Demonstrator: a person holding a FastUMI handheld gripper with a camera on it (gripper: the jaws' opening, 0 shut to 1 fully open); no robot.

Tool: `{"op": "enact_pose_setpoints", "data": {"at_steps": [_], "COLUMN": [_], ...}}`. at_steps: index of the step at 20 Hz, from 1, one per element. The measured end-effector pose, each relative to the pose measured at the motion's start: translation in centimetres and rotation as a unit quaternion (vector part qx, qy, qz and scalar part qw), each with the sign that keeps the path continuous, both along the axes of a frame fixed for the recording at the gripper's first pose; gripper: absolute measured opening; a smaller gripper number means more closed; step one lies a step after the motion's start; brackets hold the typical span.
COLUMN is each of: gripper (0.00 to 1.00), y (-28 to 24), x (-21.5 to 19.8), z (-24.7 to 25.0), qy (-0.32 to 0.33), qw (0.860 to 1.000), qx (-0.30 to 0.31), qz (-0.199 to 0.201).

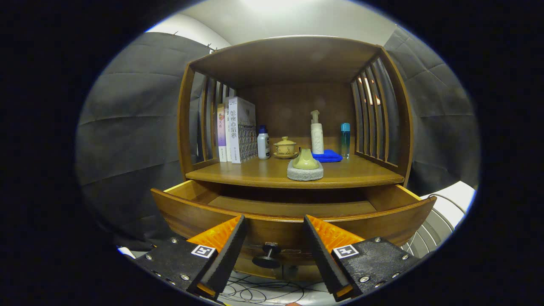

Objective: Pull open the drawer, take out the items inside it, and place them on the countertop above the cabinet.

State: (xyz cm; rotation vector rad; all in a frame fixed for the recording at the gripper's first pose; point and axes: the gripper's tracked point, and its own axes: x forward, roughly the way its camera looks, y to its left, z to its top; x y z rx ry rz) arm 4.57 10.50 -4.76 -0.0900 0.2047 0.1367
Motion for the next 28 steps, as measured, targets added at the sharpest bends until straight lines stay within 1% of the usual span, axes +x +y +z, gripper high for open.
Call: {"op": "enact_pose_setpoints", "data": {"at_steps": [7,17,23,25,26,28], "gripper": [0.85,0.86,0.85,0.85,0.86,0.87], "y": [0.1,0.1,0.2,0.2,0.4,1.0], "x": [4.5,8.8,10.6,10.5,10.5,10.2], "z": [-0.4,-0.8,-0.5,-0.7,-0.6,-0.9], "qy": [0.004,-0.001,-0.013,-0.011,-0.012,-0.006], "qw": [1.000,0.999,0.998,0.998,0.998,0.999], "qx": [0.006,-0.010,-0.026,-0.015,-0.010,-0.012], "qz": [-0.022,-0.043,-0.057,-0.067,-0.068,-0.046]}}
